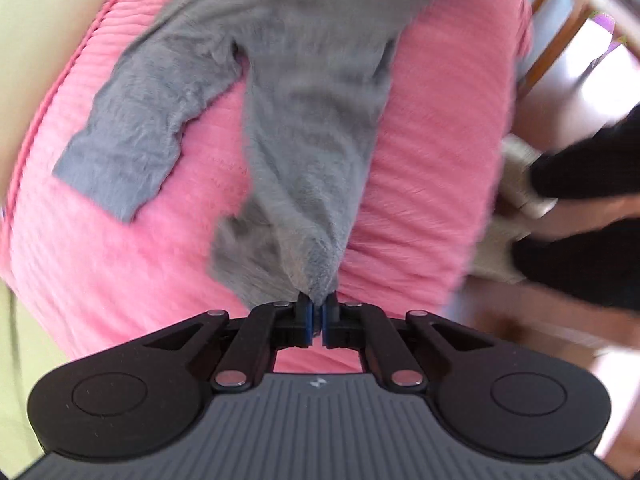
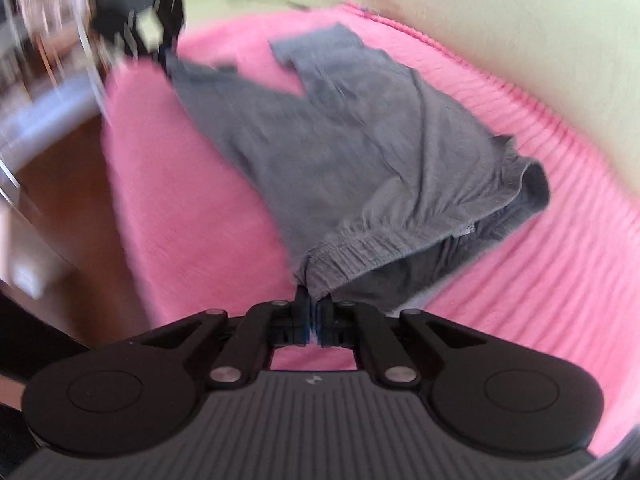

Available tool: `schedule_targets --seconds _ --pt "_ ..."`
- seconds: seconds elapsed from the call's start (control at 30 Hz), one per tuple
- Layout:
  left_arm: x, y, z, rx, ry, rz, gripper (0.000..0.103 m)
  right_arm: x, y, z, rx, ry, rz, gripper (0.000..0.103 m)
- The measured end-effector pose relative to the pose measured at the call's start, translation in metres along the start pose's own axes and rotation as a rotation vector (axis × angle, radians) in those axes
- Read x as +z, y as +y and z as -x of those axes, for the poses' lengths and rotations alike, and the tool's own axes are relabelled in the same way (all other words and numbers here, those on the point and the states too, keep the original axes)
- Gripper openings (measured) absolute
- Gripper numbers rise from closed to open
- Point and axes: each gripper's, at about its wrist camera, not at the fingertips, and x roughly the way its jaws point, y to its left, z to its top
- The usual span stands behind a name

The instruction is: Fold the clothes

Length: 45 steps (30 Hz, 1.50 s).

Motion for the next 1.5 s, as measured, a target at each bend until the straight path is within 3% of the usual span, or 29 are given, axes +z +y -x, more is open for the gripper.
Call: schedule_targets --seconds 0.07,0.13,0.2,0.23,0.3,0.33,0.4,0.43,0.47,0.5,0.53,0.67,0.77,0.93,1.0,1.03,1.07,1.2,1.27,1.33,1.4,1.47,1.5 --pt "0.004 0.019 0.017 0.017 -0.019 0.06 0.0 0.007 -0.009 0.021 0.016 -0.058 -0.062 0.001" --pt "0.007 0.042 0.015 0.083 0.002 0.082 0.001 0.015 -0.024 0.035 -0.032 -0.095 -0.093 0.002" --pt "0.011 0.069 -0.025 0.129 0.096 0.108 0.003 0.017 -0.036 0.024 -0.154 -0.068 -0.075 0.002" --pt "0.011 0.078 -0.046 0.136 0.147 0.115 0.01 0.015 -0.045 0.011 -0.207 -0.04 -0.092 0.003" --pt "0.005 0.088 -0.102 0.189 0.297 0.099 0.012 0.007 -0.054 -0.02 -0.243 0.044 -0.081 0.005" --pt "0.001 0.088 -0.117 0.204 0.34 0.087 0.011 0.002 -0.058 -0.036 -0.259 0.088 -0.073 0.014" --pt "-0.006 0.079 -0.117 0.229 0.309 0.073 0.008 -0.006 -0.052 -0.055 -0.245 0.168 -0.005 0.021" --pt "-0.01 0.076 -0.111 0.224 0.293 0.089 0.012 -0.01 -0.045 -0.056 -0.245 0.176 0.026 0.031" --pt "-0.013 0.072 -0.103 0.215 0.284 0.106 0.026 -0.012 -0.04 -0.055 -0.248 0.171 0.041 0.038" --pt "-0.017 0.066 -0.094 0.209 0.274 0.119 0.028 -0.016 -0.032 -0.049 -0.258 0.152 0.054 0.055" --pt "-0.02 0.06 -0.085 0.202 0.264 0.132 0.029 -0.019 -0.027 -0.044 -0.279 0.14 0.052 0.062" --pt "-0.007 0.013 -0.056 0.251 0.146 0.076 0.049 -0.021 -0.015 -0.032 -0.369 0.119 -0.015 0.062" --pt "0.01 -0.011 -0.065 0.244 0.083 0.095 0.049 -0.018 -0.001 -0.025 -0.435 0.12 -0.027 0.064" --pt "0.017 -0.021 -0.092 0.319 0.078 0.111 0.047 -0.02 0.009 -0.026 -0.421 0.141 -0.009 0.066" --pt "0.021 -0.022 -0.106 0.355 0.088 0.087 0.034 -0.022 0.009 -0.025 -0.416 0.142 -0.011 0.067" --pt "0.027 -0.025 -0.112 0.362 0.089 0.06 0.016 -0.022 0.009 -0.025 -0.413 0.142 -0.012 0.067" --pt "0.027 -0.028 -0.113 0.38 0.092 0.01 0.006 -0.022 0.009 -0.025 -0.414 0.139 -0.012 0.067" --pt "0.024 -0.035 -0.108 0.395 0.09 -0.084 0.002 -0.02 0.009 -0.021 -0.371 0.091 -0.038 0.065" --pt "0.019 -0.032 -0.102 0.394 0.098 -0.095 0.001 -0.021 0.006 -0.022 -0.342 0.095 -0.056 0.058" --pt "0.013 -0.027 -0.098 0.393 0.111 -0.119 0.001 -0.022 0.004 -0.025 -0.312 0.101 -0.066 0.036" --pt "0.008 -0.024 -0.099 0.397 0.122 -0.166 0.001 -0.022 0.001 -0.03 -0.266 0.106 -0.078 0.028" --pt "0.005 -0.027 -0.099 0.398 0.128 -0.232 0.001 -0.022 -0.003 -0.035 -0.217 0.11 -0.092 0.005" --pt "0.001 -0.029 -0.096 0.397 0.129 -0.275 0.001 -0.02 -0.004 -0.034 -0.183 0.096 -0.104 0.001"
